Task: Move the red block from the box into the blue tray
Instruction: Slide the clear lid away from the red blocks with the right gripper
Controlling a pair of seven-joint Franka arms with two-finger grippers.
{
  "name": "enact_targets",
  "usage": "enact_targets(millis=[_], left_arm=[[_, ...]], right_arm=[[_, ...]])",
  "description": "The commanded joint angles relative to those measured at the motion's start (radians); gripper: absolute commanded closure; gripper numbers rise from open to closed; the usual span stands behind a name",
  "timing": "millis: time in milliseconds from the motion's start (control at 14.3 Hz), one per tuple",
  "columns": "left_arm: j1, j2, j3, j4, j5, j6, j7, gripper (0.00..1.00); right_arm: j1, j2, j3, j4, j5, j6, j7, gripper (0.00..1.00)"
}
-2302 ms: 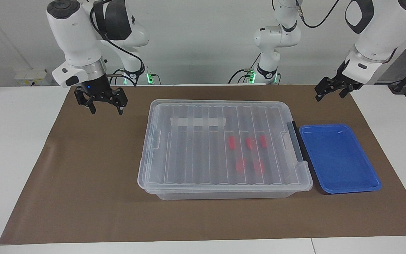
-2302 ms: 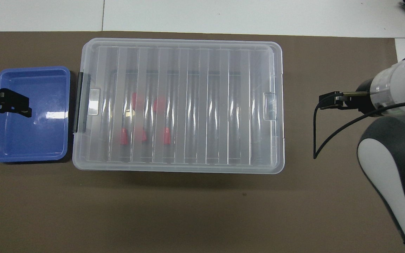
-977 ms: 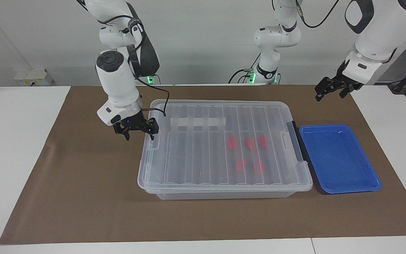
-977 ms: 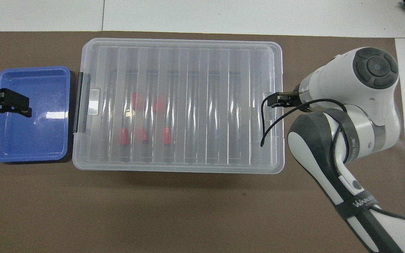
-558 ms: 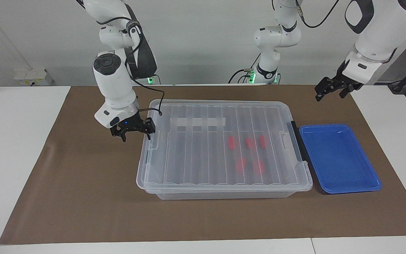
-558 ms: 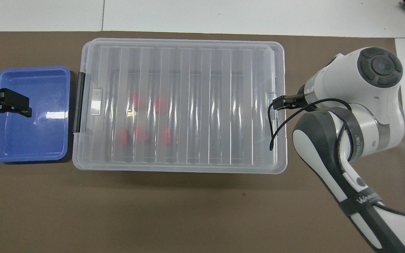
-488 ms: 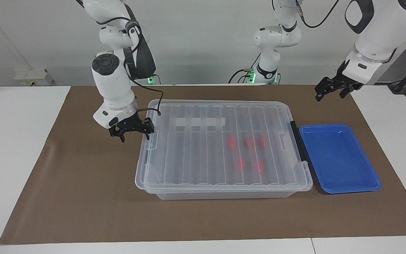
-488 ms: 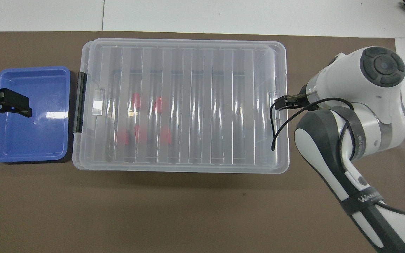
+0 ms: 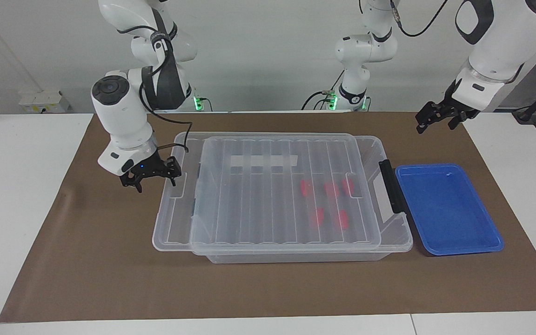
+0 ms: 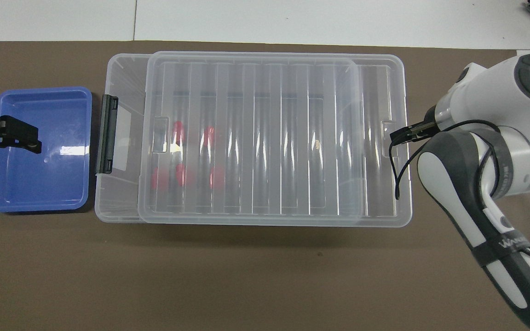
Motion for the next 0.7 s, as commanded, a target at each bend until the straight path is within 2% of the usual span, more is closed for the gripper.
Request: enact_targets(millis=[0, 628], left_arm=[[0.005, -0.024, 0.002, -0.022, -0.011, -0.01, 0.002, 0.0], [0.005, -0.024, 0.002, -0.022, -0.011, -0.01, 0.002, 0.0]], right_arm=[[-0.009, -0.008, -0.049, 0.006, -0.008, -0.031, -0.148, 0.0], [-0.012, -0.005, -0.187, 0.016, -0.006, -0.017, -0.596, 0.0]])
